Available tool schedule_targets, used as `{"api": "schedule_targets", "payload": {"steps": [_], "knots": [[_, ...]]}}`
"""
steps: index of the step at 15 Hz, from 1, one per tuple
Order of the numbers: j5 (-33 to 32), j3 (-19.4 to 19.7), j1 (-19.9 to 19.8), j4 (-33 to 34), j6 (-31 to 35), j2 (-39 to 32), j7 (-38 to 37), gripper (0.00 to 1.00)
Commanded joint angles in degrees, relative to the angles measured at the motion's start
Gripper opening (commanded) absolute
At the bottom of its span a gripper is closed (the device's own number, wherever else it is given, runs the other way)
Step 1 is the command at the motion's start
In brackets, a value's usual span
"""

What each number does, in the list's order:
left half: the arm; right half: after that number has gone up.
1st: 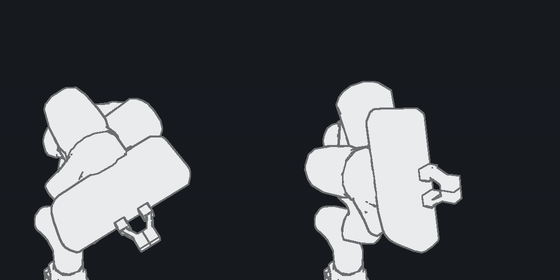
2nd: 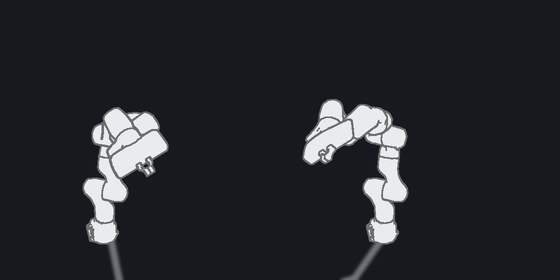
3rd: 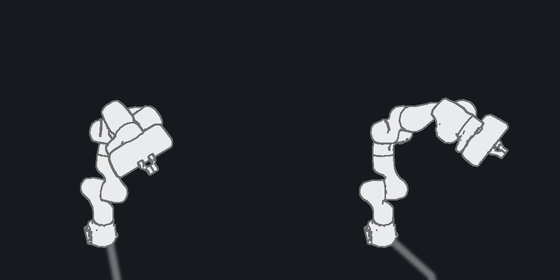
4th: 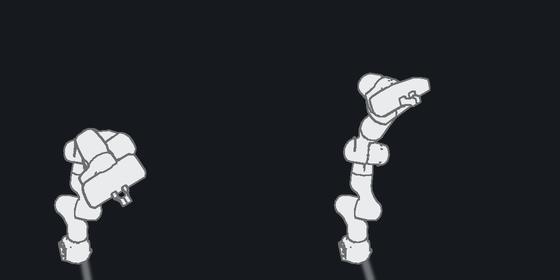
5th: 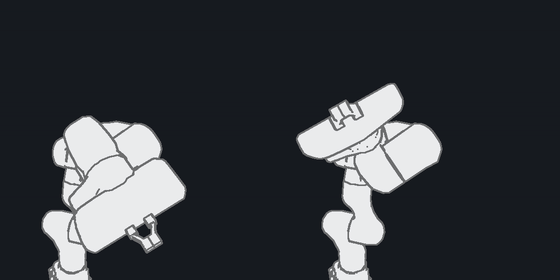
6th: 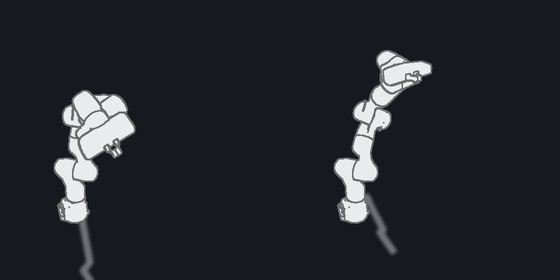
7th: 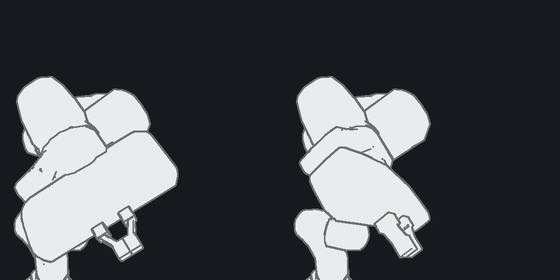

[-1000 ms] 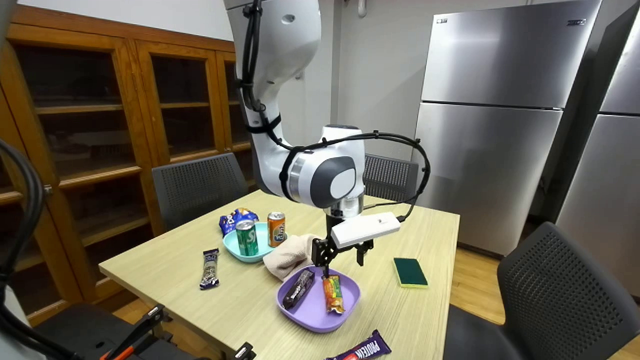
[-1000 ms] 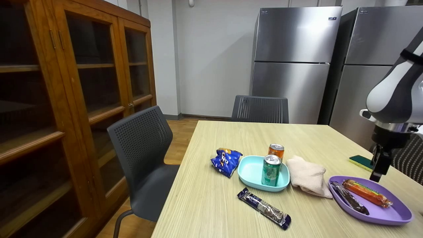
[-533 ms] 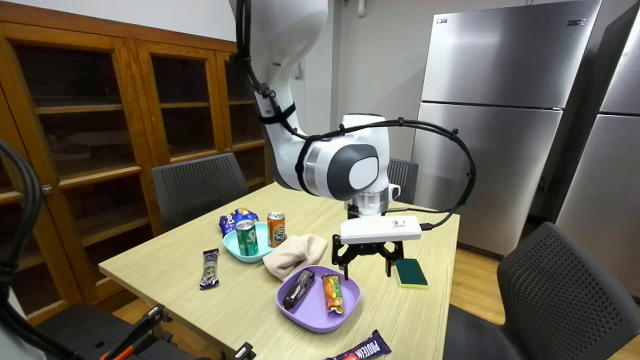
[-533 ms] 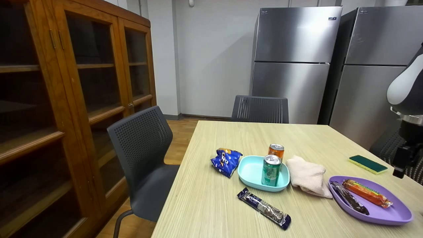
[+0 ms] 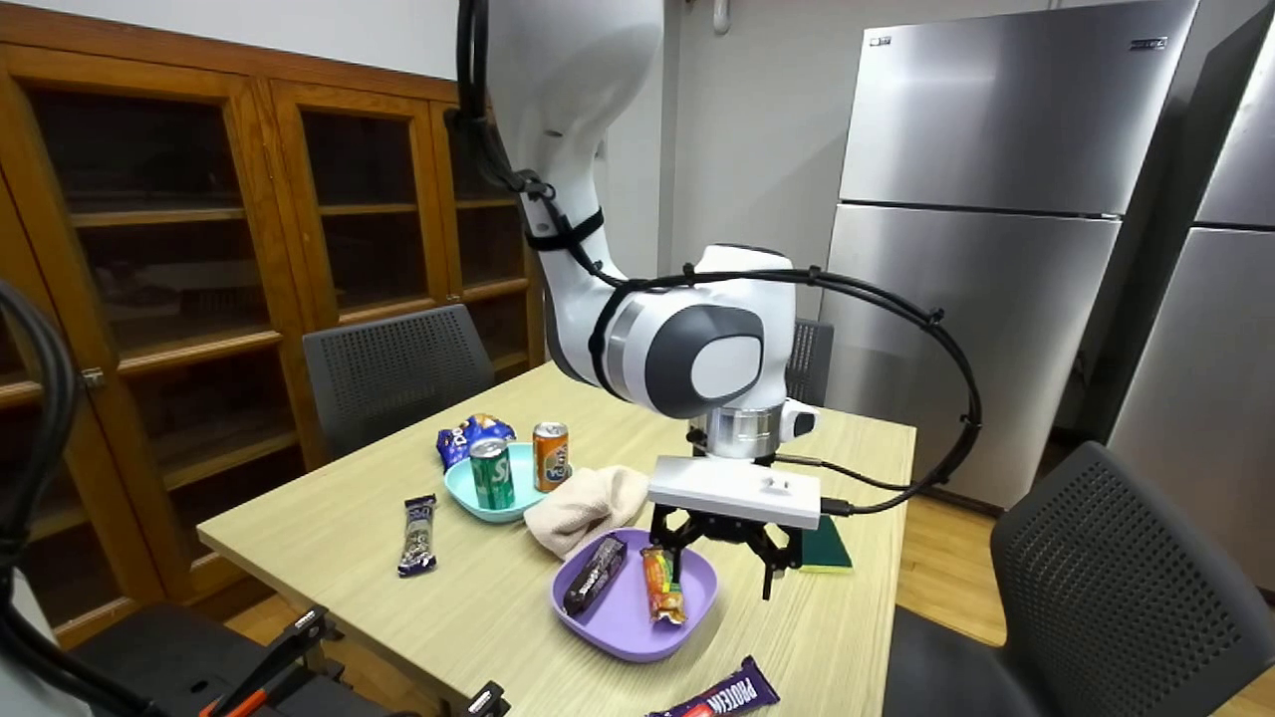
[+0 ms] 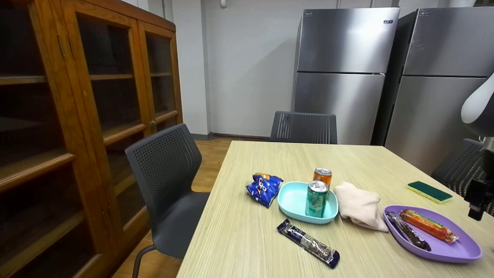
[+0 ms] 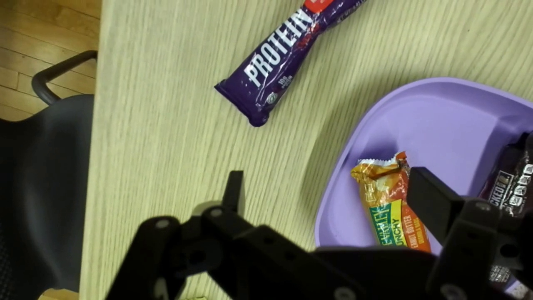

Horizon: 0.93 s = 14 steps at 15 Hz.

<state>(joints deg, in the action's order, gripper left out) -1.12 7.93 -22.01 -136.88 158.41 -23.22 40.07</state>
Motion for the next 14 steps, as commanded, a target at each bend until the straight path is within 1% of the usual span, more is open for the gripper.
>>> {"api": "schedule_targets", "payload": {"steps": [1,13,14], "knots": [[-0.74,-0.6,-0.72,-0.01,-0.1,0.11,-0.63,1.0],[-0.71,-0.68,-0.71,-0.01,-0.1,0.1,-0.73,1.0],[-0.24,-0.23,-0.51,0.05,-0.48,-0.05,-2.32,1.0]]}}
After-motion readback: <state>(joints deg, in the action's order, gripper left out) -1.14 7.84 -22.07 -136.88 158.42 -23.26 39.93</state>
